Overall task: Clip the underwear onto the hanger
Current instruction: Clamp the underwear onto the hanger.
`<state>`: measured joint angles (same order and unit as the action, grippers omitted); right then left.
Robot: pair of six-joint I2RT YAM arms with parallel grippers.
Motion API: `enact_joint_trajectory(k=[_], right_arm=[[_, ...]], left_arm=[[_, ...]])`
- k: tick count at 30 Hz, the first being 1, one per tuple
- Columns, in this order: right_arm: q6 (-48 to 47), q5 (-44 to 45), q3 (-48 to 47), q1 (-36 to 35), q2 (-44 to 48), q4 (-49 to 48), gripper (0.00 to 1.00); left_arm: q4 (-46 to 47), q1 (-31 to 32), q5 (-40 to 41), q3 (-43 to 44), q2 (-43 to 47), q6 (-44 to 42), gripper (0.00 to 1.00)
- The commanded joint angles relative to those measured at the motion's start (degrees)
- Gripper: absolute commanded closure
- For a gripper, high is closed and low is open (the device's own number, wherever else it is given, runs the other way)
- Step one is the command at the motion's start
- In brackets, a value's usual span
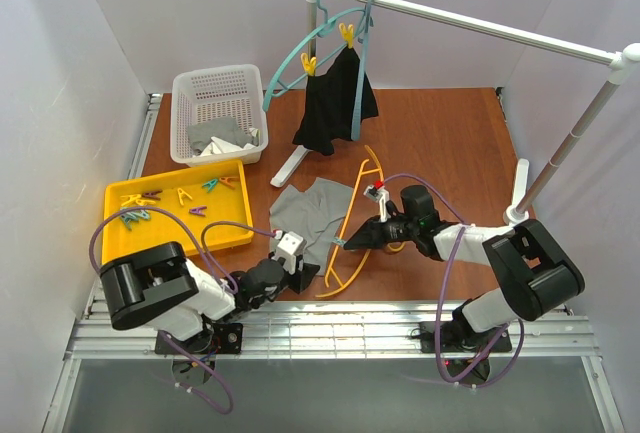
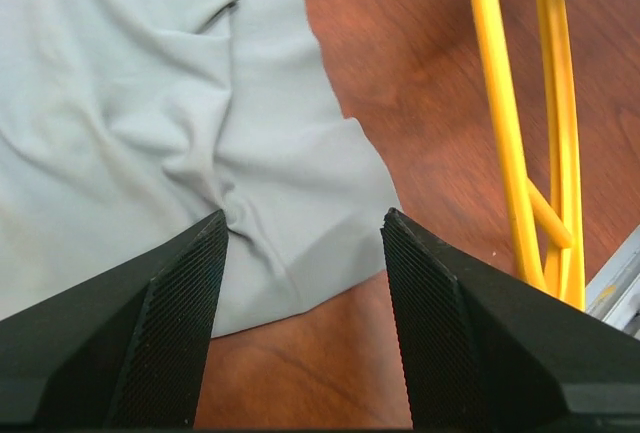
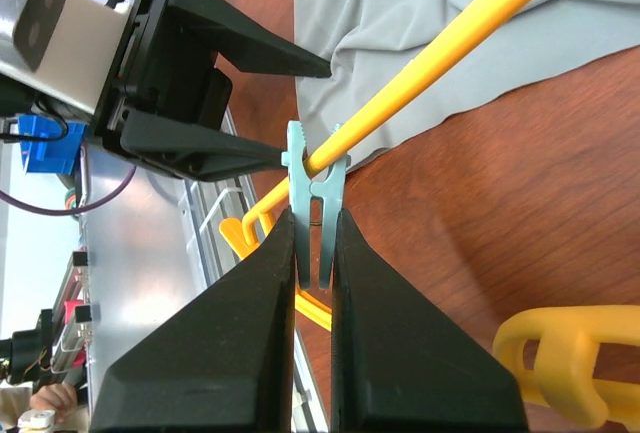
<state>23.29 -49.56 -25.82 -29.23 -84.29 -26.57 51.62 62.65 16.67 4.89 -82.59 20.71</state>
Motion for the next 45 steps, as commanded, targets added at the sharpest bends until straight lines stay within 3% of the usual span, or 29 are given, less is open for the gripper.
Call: enact_joint_trajectory(k=[1, 5, 11, 24, 27, 28, 31, 32, 45], right_arm=[[-1.8, -0.5, 0.7, 0.6, 1.3, 0.1, 0.99], [-2.0, -0.9, 0.8, 0.8, 1.1, 0.1, 0.99], [-2.6, -1.7, 0.7, 1.2, 0.3, 0.0, 0.99], [-3.3, -2.2, 0.9, 1.2, -0.4, 0.0, 0.99], [-3.2, -2.2, 0.9, 1.3, -0.4, -0.1, 0.99], [-3.2, -2.2, 0.9, 1.2, -0.3, 0.0, 0.99], [-3.2, -2.3, 0.9, 1.3, -0.3, 0.0, 0.99], [-3.3, -2.6, 0.9, 1.3, -0.9, -0.1, 0.99], [-1.9, -4.1, 1.8, -1.0, -5.3, -1.0, 0.99]], left_arm=[[-3.7, 3.2, 6.4, 1.7, -2.7, -2.4, 0.43], [-6.3, 8.3, 15.8, 3.5, -2.8, -3.1, 0.44], [-4.4, 15.1, 26.7, 3.2, -2.1, -5.7, 0.34], [0.1, 17.1, 27.1, 4.9, -9.2, -7.7, 0.31], [2.1, 17.1, 25.1, 4.5, -9.1, -8.8, 0.43], [2.3, 17.1, 24.6, 4.3, -8.9, -8.6, 0.59], [3.5, 17.1, 23.3, 3.0, -8.6, -8.4, 0.84], [4.4, 17.1, 23.2, 2.7, -8.3, -8.5, 0.98], [11.3, 17.1, 24.4, 0.3, -5.7, -9.1, 1.0]])
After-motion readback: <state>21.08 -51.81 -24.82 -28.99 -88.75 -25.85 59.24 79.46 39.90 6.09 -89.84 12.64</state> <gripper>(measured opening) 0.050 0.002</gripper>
